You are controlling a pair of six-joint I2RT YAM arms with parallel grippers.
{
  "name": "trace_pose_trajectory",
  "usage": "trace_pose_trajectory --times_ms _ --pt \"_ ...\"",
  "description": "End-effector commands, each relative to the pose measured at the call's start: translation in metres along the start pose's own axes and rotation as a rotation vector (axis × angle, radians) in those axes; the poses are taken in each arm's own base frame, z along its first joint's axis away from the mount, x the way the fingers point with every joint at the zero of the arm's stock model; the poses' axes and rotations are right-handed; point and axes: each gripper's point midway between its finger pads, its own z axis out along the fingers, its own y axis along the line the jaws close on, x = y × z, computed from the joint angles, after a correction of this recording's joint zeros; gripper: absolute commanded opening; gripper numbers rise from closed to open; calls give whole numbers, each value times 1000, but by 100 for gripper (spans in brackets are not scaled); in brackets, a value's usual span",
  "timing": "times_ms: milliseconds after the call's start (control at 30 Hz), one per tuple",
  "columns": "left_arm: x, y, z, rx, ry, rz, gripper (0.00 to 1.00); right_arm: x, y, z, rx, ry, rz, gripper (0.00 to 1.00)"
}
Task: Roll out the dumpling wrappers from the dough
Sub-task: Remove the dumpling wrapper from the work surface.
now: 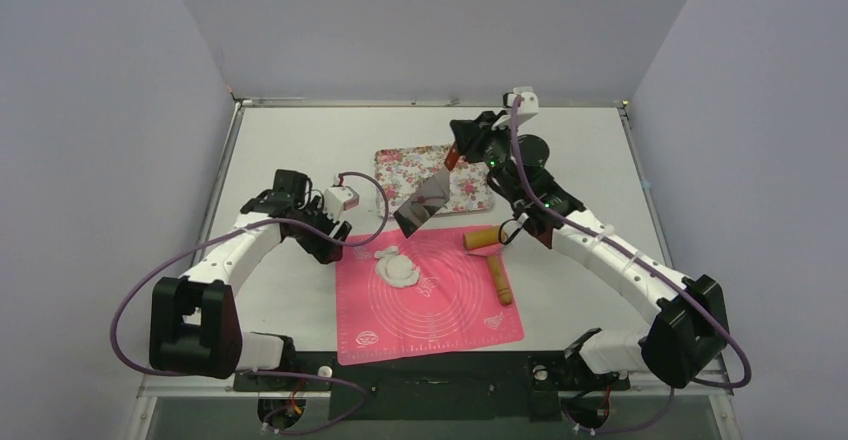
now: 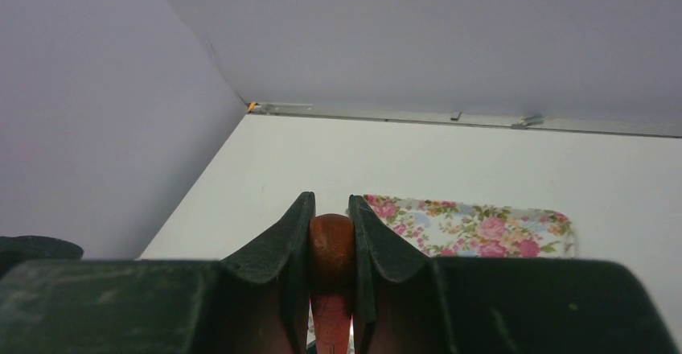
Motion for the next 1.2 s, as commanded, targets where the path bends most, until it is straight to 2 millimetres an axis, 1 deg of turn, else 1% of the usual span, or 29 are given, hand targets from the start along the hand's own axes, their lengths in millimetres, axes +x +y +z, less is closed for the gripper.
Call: trace_pose_trajectory --times_ms 0,133,167,267,367,467,533,600,667,700,800,900,933,1000,1133,1167 --pt "-22 -11 -13 53 -72 46 62 -6 -9 -6 -93 -14 3 0" --pt "-23 -25 -4 101 -56 66 62 11 -17 -4 -97 24 -7 0" --pt "-25 -29 -1 111 -46 77 62 13 -18 -4 -97 26 -6 0" --pt "-33 -32 -2 122 -59 83 62 21 -21 -1 -91 37 -3 0" --pt "-41 -36 -7 133 -88 88 62 29 -21 7 -105 57 -17 0" --pt "-45 -36 -11 123 -114 96 62 30 -17 14 -120 60 -43 0" --pt "-53 -33 -17 100 -147 99 62 31 -16 20 -123 58 -63 0" --pt "-65 -32 -26 88 -200 96 62 37 -14 26 -125 65 -65 0" --pt "-77 -34 -35 99 -250 92 62 43 -10 32 -132 71 -62 0" --pt "-80 -36 -37 111 -260 86 62 45 -8 35 -136 73 -61 0" --pt "-83 -35 -40 109 -269 82 62 43 1 39 -147 71 -52 0" --pt "-77 -34 -36 105 -255 75 62 27 6 35 -145 42 -59 0" --pt "-76 -33 -35 104 -252 73 62 24 8 35 -141 38 -65 0" --pt "-75 -32 -33 101 -251 71 62 14 15 35 -148 27 -83 0" --pt "-74 -31 -35 92 -255 69 62 21 21 39 -154 49 -88 0" --pt "-74 -30 -35 90 -254 68 62 28 20 41 -149 66 -88 0"
